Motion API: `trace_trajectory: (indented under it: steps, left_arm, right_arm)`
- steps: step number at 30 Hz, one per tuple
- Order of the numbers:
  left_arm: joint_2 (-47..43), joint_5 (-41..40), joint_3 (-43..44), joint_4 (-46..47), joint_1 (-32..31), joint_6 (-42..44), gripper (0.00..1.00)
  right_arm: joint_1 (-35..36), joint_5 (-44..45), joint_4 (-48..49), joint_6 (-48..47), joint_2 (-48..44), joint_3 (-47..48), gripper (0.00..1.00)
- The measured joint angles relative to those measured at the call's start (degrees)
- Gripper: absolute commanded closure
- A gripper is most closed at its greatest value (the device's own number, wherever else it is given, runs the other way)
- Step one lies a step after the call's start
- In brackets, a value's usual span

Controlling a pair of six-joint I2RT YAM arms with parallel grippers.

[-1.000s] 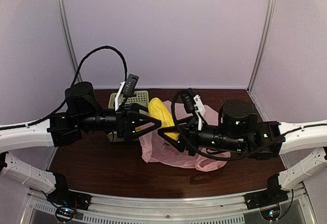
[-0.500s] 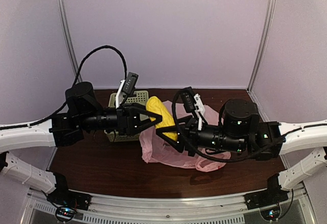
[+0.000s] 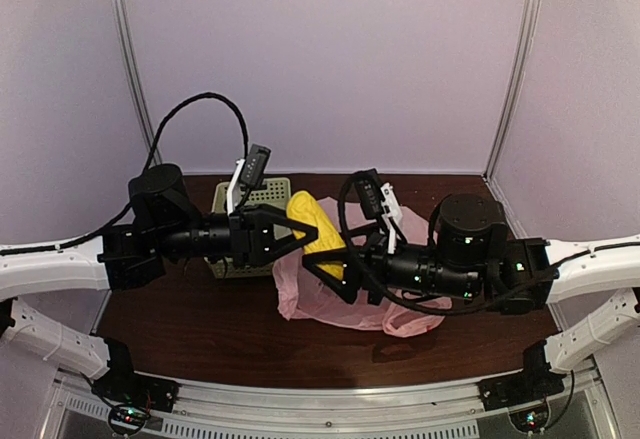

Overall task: Untie the knot of the plastic bag and take out the fruit
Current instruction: Pass from the right arm to the left, then place the fake fruit in the bin.

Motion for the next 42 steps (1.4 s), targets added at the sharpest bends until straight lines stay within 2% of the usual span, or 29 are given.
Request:
trace_trajectory:
  steps: [2,4,10,15,19,28,42]
  left_arm:
    - [-0.4,-1.0,-0.1,-1.0,0.0,0.3,0.64]
    - [-1.1,-2.5,0.0,-3.1,0.0,1.3,0.65]
    - [-3.6,-8.1,4.4,-18.1,1.8,7.3,0.65]
    - [-7.4,-9.6,7.8,-27.3,12.2,11.4,0.65]
    - [-7.0,-10.8,9.8,-33.4,20.2,14.6,0.64]
    - [6.3,-19.1,15.3,-43.9,26.0,23.3,0.65]
    - [26.9,-24.8,19.8,-43.8,29.4,28.3,0.65]
  right_arm:
    - [0.0,1.0,0.1,0.5,-0.2,-0.2,0.05]
    - [0.0,2.2,0.2,0.6,-1.0,-1.0,0.02]
    - [0.0,6.1,-0.3,0.6,-6.0,-3.6,0.00]
    - [0.0,8.6,-0.5,0.8,-8.7,-4.8,0.00]
    - [0.0,10.1,-0.9,0.8,-9.1,-5.3,0.00]
    - [0.0,12.4,-2.2,1.1,-9.9,-5.5,0.00]
    - [0.0,14.5,-3.9,1.7,-10.8,-5.5,0.00]
